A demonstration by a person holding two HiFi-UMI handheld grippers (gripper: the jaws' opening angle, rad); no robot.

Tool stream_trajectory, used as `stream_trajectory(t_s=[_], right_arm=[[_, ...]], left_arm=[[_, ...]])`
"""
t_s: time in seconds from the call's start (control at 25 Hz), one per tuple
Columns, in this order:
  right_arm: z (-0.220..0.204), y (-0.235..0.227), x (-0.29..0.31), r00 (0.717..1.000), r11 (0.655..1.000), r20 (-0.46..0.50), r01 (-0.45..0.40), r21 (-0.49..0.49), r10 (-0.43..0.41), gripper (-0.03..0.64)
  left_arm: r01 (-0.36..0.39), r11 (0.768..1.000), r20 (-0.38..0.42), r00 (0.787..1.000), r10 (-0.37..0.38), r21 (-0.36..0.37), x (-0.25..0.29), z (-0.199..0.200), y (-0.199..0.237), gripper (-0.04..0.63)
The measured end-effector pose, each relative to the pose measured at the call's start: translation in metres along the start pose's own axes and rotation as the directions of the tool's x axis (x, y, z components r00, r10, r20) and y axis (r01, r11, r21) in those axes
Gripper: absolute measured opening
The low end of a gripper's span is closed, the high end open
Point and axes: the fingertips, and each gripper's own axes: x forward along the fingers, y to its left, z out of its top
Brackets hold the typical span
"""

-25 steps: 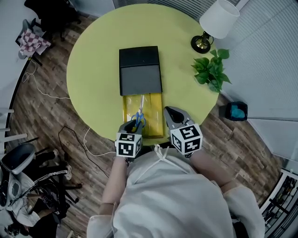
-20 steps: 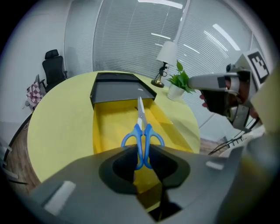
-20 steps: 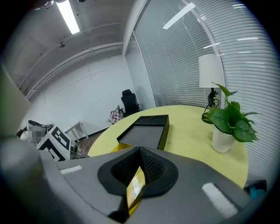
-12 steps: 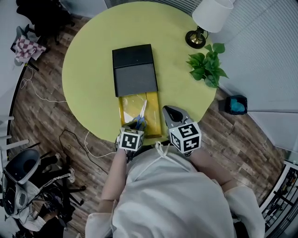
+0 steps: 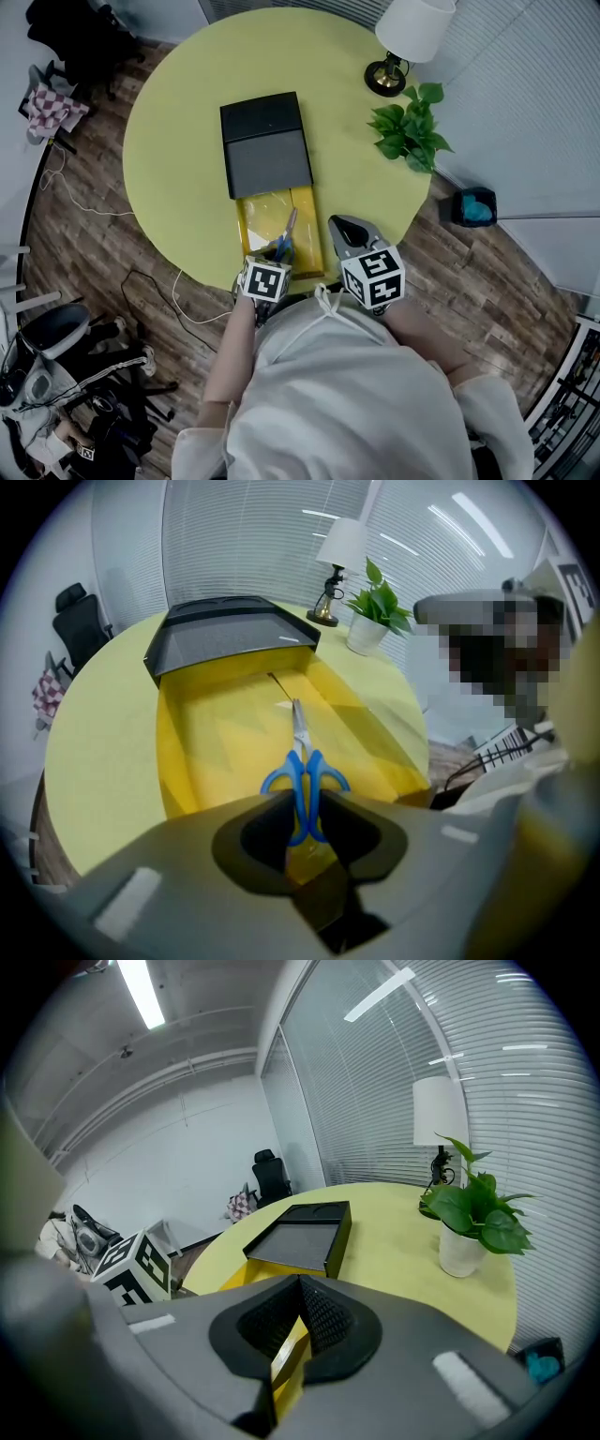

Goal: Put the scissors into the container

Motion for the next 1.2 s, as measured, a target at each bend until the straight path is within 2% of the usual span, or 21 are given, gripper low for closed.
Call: stream_trajectory(t_s=[0.12, 0.4, 0.52, 0.6, 0.68, 0.84, 0.92, 1.0, 1.08, 1.16, 1.2], right_arm=[[-0.001, 0.001, -0.001, 1.0, 1.0, -0.001, 0.002, 0.0, -0.002, 0.0], [-0.003, 0.007, -0.003, 1.0, 1.0, -0.003, 0.002, -0.01, -0.002, 0.0], [-0.004, 0.01, -0.005, 1.0, 1.0, -0.002, 0.0, -0.017, 0.0, 0.0], [-0.005, 0.013, -0.006, 1.0, 1.0, 0.0, -0.001, -0.023, 0.001, 0.0], [-0.004, 0.017, -0.007, 1.0, 1.0, 0.004, -0.003, -0.03, 0.003, 0.0], [-0.003, 0.022, -0.01, 1.0, 0.999, 0.018, -0.001, -0.041, 0.002, 0.0], [-0.001, 0.024, -0.012, 1.0, 0.999, 0.027, 0.002, -0.042, -0.001, 0.0], [0.0, 0.027, -0.013, 0.999, 0.999, 0.036, 0.003, -0.045, -0.001, 0.0], [0.003, 0.029, -0.014, 0.999, 0.999, 0.045, 0.003, -0.051, 0.0, 0.0], [0.007, 0.03, -0.016, 0.998, 0.998, 0.062, 0.004, -0.058, 0.0, 0.0], [0.009, 0.03, -0.017, 0.997, 0.998, 0.073, 0.004, -0.061, 0.0, 0.0]], left_arm=[[0.004, 1.0, 0.014, 1.0, -0.003, -0.003, -0.002, 0.0, 0.0, 0.089], [0.038, 0.998, 0.101, 0.994, -0.034, -0.044, -0.008, 0.006, -0.002, 0.125], [-0.003, 0.997, 0.162, 0.987, 0.016, -0.076, -0.014, 0.008, 0.005, 0.137], [-0.063, 0.994, 0.193, 0.978, 0.078, -0.085, -0.02, 0.01, 0.012, 0.122], [-0.117, 0.989, 0.232, 0.963, 0.134, -0.086, -0.03, 0.016, 0.02, 0.067], [-0.138, 0.982, 0.323, 0.931, 0.172, -0.126, -0.059, 0.039, 0.027, 0.01], [-0.149, 0.982, 0.36, 0.915, 0.181, -0.116, -0.074, 0.051, 0.026, 0.008], [-0.17, 0.981, 0.419, 0.887, 0.194, -0.095, -0.092, 0.064, 0.025, 0.008], [-0.188, 0.978, 0.501, 0.84, 0.209, -0.093, -0.114, 0.079, 0.025, 0.008], [-0.199, 0.975, 0.598, 0.772, 0.216, -0.096, -0.138, 0.097, 0.023, 0.008], [-0.207, 0.974, 0.65, 0.728, 0.215, -0.091, -0.151, 0.106, 0.022, 0.008]])
